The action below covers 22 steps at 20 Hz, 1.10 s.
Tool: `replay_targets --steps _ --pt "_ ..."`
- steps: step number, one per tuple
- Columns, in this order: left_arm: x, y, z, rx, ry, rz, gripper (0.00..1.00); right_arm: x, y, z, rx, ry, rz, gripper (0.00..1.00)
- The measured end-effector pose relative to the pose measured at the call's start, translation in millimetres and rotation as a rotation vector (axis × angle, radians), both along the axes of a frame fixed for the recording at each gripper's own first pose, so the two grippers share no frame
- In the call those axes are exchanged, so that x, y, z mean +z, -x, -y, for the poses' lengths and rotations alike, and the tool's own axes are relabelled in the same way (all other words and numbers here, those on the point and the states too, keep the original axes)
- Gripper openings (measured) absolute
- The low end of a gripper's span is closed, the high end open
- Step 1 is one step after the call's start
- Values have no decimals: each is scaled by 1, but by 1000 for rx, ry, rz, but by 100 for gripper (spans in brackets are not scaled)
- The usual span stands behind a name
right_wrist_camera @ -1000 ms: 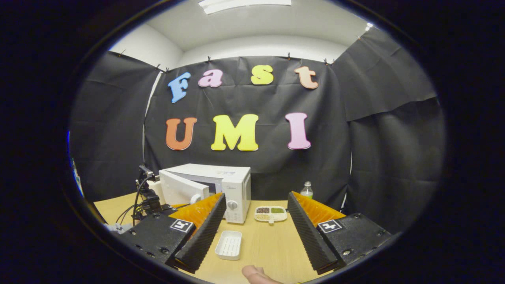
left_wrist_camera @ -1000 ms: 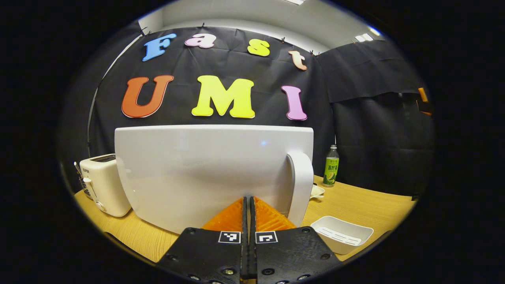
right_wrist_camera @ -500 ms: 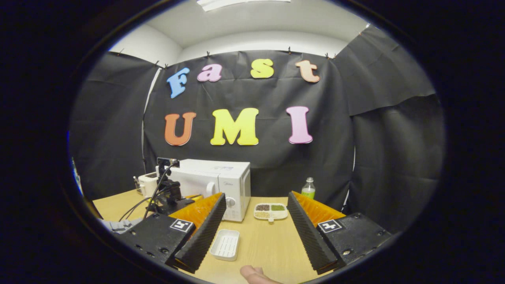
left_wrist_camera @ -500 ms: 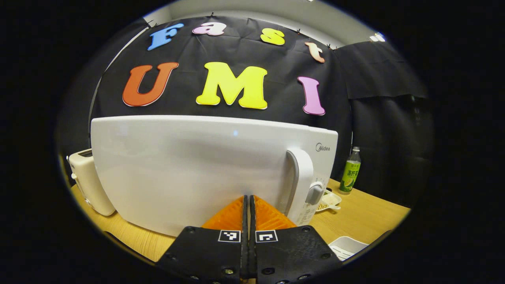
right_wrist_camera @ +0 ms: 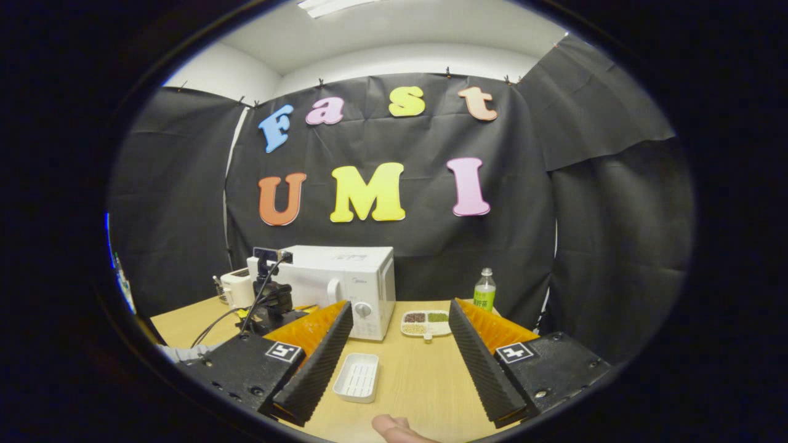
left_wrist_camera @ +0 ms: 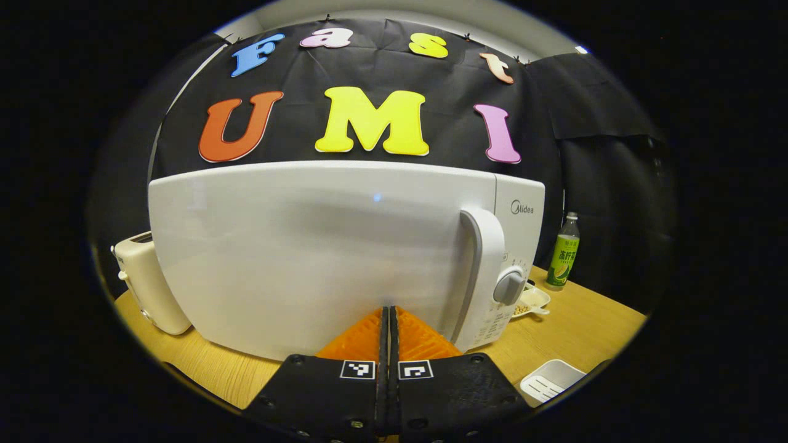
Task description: Open the microwave oven with the left hand, put the food in, and close the microwave oven.
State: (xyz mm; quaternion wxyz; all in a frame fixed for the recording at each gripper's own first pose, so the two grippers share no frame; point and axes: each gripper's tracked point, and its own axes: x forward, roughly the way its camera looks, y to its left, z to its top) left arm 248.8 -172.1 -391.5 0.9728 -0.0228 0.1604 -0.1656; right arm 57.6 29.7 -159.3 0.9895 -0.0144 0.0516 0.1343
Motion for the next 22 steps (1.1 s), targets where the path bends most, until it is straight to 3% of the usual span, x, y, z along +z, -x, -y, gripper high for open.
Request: replay_targets --steps 3,5,6,7,8,9,12,13,14,21,22 --pt "-5 18 -12 54 15 -72 1 -3 4 2 -8 -6 -14 95" --pt "-4 40 -17 65 27 -124 32 -3 9 2 -14 -9 -23 95" --pt "-1 49 -23 84 32 -130 60 -3 13 0 -9 -11 -25 95" --pt "6 58 -26 94 41 -128 67 -1 16 -2 -7 -10 -26 95" --pt "14 68 -36 127 31 -122 86 0 18 -1 -12 -5 -20 95" --pt "20 72 -46 158 5 -109 95 4 22 -1 -16 -4 -12 95" --pt "56 98 -59 168 -17 -73 95 15 33 3 -44 14 18 95" --pt "72 107 -63 170 -16 -60 84 20 37 5 -56 22 32 95" --pt "90 116 -68 173 -18 -43 96 24 42 6 -67 26 45 94" --pt "223 193 -94 168 -72 128 95 68 81 5 -83 -14 112 94" --pt "236 204 -98 176 -78 131 95 74 86 6 -88 -21 113 99"
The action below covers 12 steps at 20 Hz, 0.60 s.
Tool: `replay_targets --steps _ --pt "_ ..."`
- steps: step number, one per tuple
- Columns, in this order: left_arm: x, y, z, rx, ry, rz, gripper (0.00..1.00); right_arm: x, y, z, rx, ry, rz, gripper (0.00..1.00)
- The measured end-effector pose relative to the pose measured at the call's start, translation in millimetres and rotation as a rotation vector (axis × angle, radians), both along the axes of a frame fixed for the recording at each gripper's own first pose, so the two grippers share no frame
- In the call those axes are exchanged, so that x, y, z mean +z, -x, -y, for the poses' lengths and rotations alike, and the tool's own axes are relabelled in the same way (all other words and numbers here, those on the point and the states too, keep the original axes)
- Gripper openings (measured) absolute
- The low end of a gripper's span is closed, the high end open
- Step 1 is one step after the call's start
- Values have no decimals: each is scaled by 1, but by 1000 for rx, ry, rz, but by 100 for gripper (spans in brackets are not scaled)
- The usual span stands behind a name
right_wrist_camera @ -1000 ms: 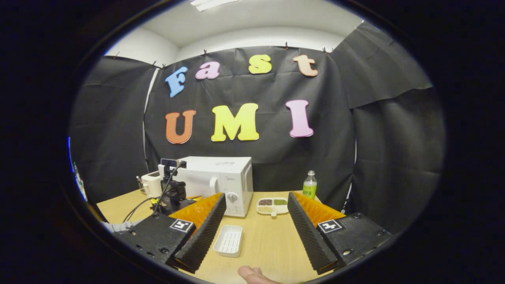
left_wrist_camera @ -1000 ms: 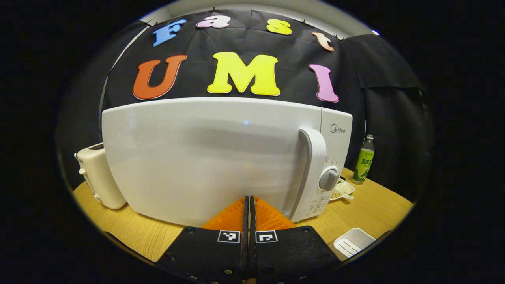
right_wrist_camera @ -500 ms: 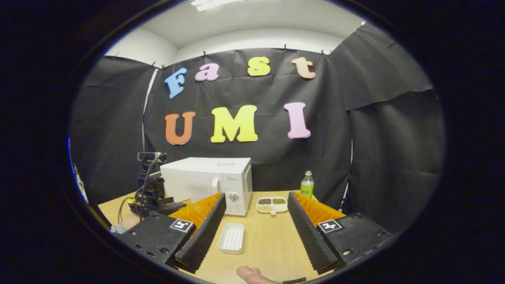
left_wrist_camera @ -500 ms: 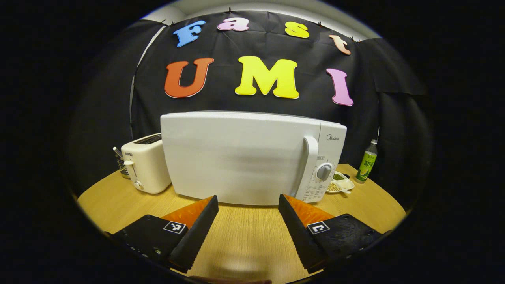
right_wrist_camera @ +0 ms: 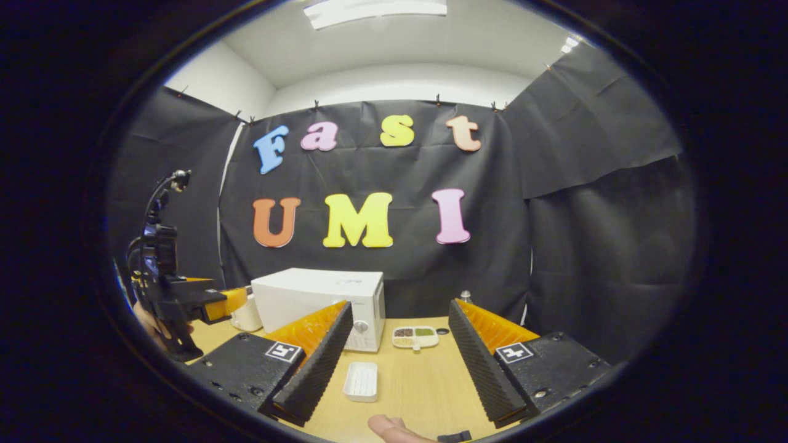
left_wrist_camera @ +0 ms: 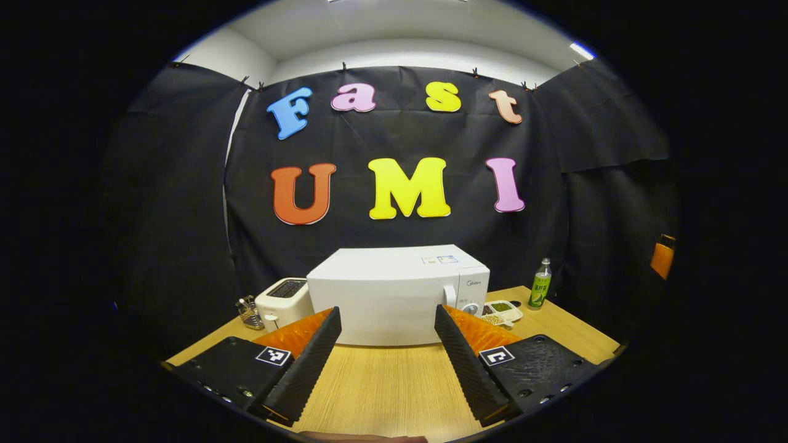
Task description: Open the microwave oven with the left hand, put the food in, and close the microwave oven.
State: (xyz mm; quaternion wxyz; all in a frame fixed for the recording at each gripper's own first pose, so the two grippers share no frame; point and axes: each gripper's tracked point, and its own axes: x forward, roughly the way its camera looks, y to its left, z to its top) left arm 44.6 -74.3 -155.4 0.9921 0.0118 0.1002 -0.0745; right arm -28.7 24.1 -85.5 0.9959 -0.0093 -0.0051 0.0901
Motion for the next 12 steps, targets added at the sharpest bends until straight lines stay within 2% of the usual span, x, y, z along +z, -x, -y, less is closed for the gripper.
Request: replay_targets --steps 1,2,3,4,5,6,7,8,9,10,11,12 --pt "12 12 -6 11 -8 6 95 8 5 3 -10 -7 4 99" --pt "26 22 -11 22 -15 24 94 17 9 7 -24 -18 14 94" --pt "43 32 -16 28 -14 46 94 27 13 10 -37 -26 26 94" --pt "56 41 -20 35 -6 65 94 34 17 11 -46 -27 38 99" --pt "66 50 -26 44 0 79 94 40 21 11 -56 -25 49 94" --pt "76 58 -31 48 3 99 94 45 25 13 -64 -19 63 94" --pt "83 64 -36 54 6 111 94 50 28 15 -74 -12 72 99" --pt "89 72 -41 61 12 118 94 53 33 18 -84 -7 80 94" --pt "94 79 -44 63 22 131 94 55 35 18 -91 -4 87 99" --pt "100 87 -48 69 29 150 94 56 38 17 -96 -1 90 94" --pt "103 92 -54 80 35 167 94 57 40 17 -98 0 95 99" --pt "102 98 -60 95 42 170 94 59 42 16 -98 1 98 99"
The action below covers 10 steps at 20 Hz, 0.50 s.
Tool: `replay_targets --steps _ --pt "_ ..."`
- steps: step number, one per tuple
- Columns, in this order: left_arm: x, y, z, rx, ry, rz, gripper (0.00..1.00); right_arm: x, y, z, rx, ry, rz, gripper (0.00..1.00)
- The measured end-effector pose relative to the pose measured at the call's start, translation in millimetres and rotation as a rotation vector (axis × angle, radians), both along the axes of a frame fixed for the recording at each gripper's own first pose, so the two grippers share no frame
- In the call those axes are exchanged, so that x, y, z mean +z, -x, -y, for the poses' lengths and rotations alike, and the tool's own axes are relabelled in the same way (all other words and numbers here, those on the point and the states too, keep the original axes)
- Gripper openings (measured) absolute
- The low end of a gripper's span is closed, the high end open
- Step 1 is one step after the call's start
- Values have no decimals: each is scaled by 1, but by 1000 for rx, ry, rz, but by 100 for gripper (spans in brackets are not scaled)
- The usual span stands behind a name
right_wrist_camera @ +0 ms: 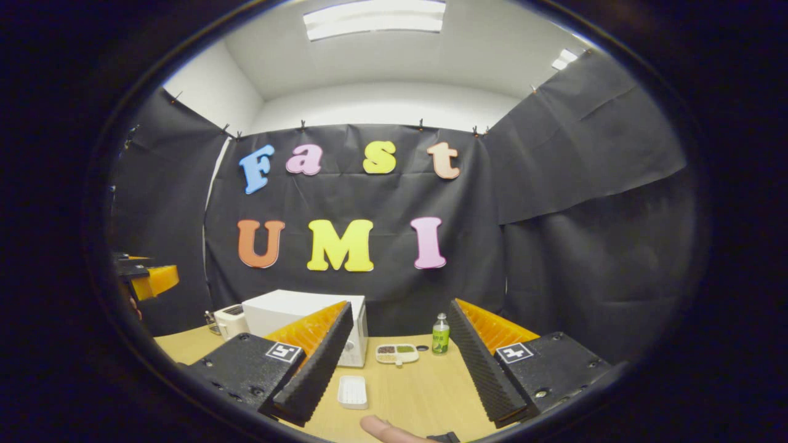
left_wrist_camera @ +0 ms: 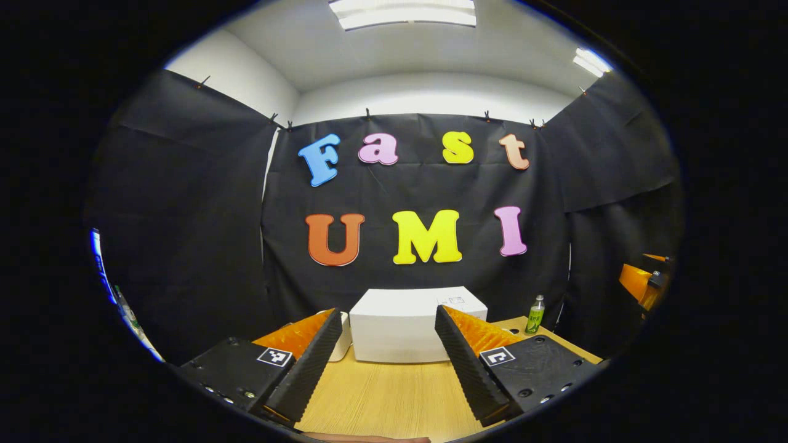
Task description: Open the microwave oven with the left hand, put the food in, and close the microwave oven.
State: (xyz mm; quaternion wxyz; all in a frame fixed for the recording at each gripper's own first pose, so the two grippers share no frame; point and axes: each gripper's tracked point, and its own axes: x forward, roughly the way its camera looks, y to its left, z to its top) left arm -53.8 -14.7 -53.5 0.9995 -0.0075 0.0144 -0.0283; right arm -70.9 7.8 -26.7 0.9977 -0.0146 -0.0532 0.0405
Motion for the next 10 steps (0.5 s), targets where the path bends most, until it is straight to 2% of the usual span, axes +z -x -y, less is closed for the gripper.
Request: replay_targets --steps 4,10 --pt "-11 20 2 -22 -16 13 95 -7 2 -2 3 7 -8 99" --pt "-30 17 8 -41 -50 -42 95 -21 2 -8 27 16 -35 100"
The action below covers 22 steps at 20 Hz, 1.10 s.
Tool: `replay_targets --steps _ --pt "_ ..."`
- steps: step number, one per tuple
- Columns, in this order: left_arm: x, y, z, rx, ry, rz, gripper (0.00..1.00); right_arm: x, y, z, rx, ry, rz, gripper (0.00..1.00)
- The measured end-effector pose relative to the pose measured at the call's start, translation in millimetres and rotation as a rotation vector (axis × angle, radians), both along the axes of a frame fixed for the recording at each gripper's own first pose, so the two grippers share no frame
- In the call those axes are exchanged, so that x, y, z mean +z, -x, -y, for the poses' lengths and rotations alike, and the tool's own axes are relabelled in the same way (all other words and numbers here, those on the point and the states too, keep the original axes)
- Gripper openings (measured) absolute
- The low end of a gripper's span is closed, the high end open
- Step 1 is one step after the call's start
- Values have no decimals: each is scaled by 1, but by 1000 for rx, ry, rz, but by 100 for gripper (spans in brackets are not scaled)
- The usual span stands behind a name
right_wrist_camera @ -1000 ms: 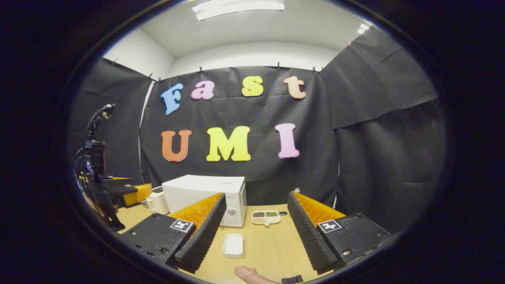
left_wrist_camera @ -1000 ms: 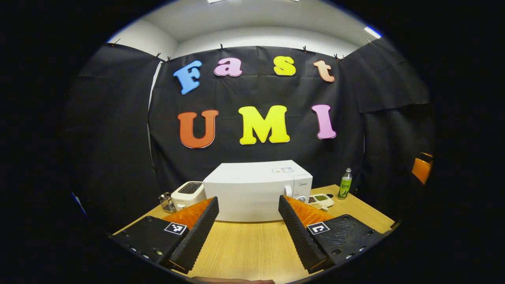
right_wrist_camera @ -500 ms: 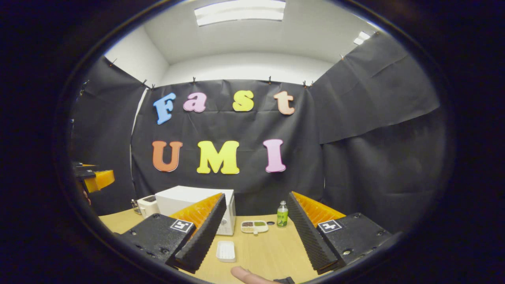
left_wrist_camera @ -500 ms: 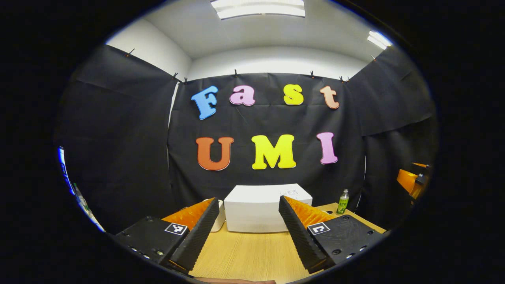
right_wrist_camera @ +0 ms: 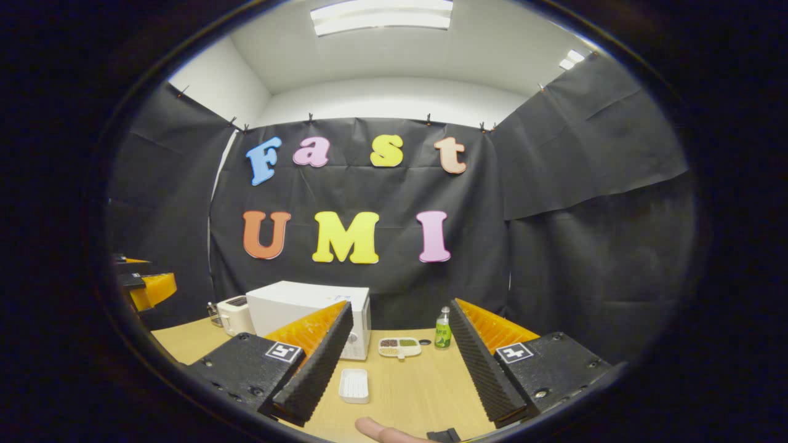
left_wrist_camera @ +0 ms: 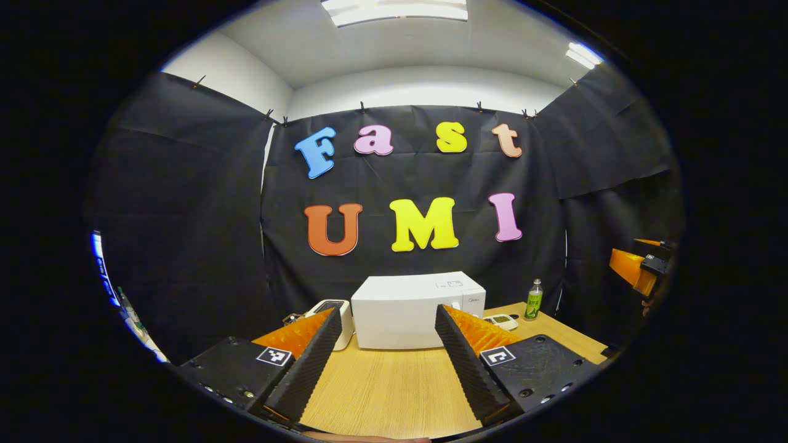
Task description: Open the microwave oven with the left hand, put the food in, and close the microwave oven.
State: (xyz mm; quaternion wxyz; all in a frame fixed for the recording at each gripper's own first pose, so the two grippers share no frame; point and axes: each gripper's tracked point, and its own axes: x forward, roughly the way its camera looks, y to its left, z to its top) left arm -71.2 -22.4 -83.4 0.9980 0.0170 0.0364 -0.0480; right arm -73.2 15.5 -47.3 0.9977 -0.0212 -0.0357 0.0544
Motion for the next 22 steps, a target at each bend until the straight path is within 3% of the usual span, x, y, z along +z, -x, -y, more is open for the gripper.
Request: replay_targets --steps 3,4,5,22 --pt "5 0 2 -14 -9 24 95 1 2 4 -3 -2 2 99" --pt "6 1 3 -18 -12 28 95 2 1 4 -5 -2 6 94" --pt "5 1 4 -20 -14 29 95 3 1 4 -7 1 9 99" --pt "17 4 -5 3 11 68 95 5 7 6 -26 -19 22 99"
